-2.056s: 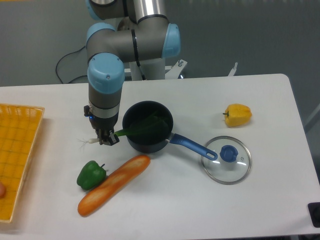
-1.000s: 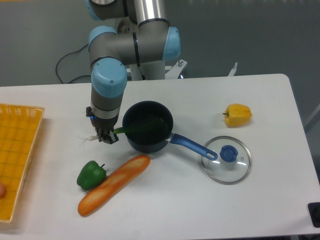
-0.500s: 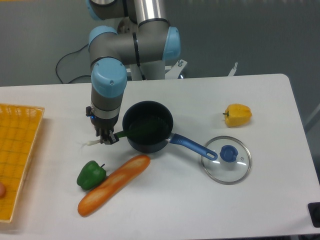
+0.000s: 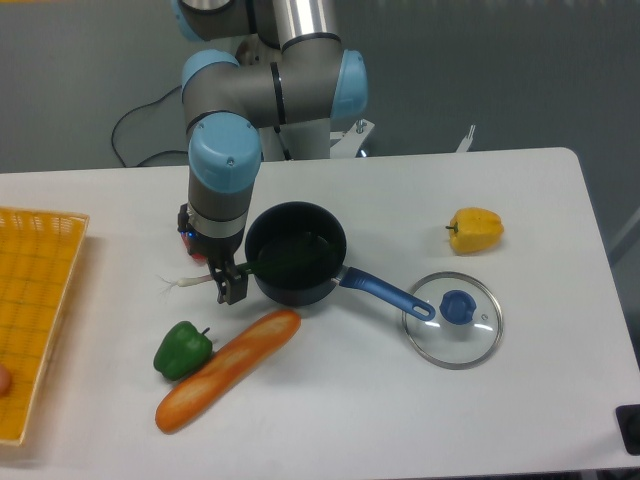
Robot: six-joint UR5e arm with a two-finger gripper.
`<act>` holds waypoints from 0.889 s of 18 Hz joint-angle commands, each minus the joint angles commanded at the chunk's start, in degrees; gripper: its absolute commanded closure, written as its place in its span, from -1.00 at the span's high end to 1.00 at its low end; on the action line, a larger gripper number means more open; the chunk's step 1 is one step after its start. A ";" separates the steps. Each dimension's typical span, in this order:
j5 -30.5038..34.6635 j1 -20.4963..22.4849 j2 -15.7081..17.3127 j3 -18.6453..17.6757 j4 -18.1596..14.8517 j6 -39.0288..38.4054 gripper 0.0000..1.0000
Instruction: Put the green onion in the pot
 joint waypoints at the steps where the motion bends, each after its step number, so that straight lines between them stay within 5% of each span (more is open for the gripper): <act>1: 0.09 0.44 0.35 0.00 -0.09 -0.62 1.00; 16: 11.86 0.88 2.11 1.93 -0.18 0.69 1.00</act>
